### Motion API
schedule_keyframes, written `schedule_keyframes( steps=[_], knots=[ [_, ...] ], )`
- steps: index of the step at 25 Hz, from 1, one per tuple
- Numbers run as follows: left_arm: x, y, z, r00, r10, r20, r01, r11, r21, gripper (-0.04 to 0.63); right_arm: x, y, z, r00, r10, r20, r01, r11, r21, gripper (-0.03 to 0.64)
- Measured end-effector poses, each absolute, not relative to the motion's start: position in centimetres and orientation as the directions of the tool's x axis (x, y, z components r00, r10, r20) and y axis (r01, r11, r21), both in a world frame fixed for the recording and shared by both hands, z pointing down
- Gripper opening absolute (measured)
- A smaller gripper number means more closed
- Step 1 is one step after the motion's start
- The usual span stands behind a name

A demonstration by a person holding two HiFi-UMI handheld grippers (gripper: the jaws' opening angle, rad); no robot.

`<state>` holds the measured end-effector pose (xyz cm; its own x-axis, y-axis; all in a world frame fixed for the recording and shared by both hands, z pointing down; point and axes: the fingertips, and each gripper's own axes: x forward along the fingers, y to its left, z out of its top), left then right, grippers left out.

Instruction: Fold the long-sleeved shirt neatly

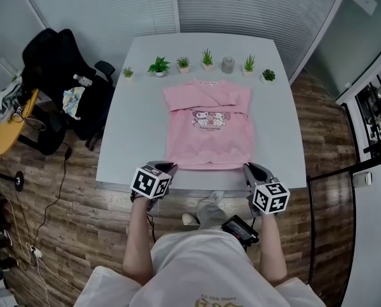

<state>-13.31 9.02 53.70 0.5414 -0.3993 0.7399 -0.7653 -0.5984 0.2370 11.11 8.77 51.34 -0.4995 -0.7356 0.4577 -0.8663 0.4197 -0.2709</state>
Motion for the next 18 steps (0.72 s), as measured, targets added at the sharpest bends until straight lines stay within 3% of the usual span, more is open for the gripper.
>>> schedule_keyframes(
  steps=[18],
  knots=[
    [-14.1, 10.2, 43.2, 0.648, -0.497, 0.578, -0.715, -0.658, 0.236, 0.038, 10.9, 11.4, 41.6, -0.541, -0.791, 0.285, -0.831, 0.451, -0.326, 0.044]
  ],
)
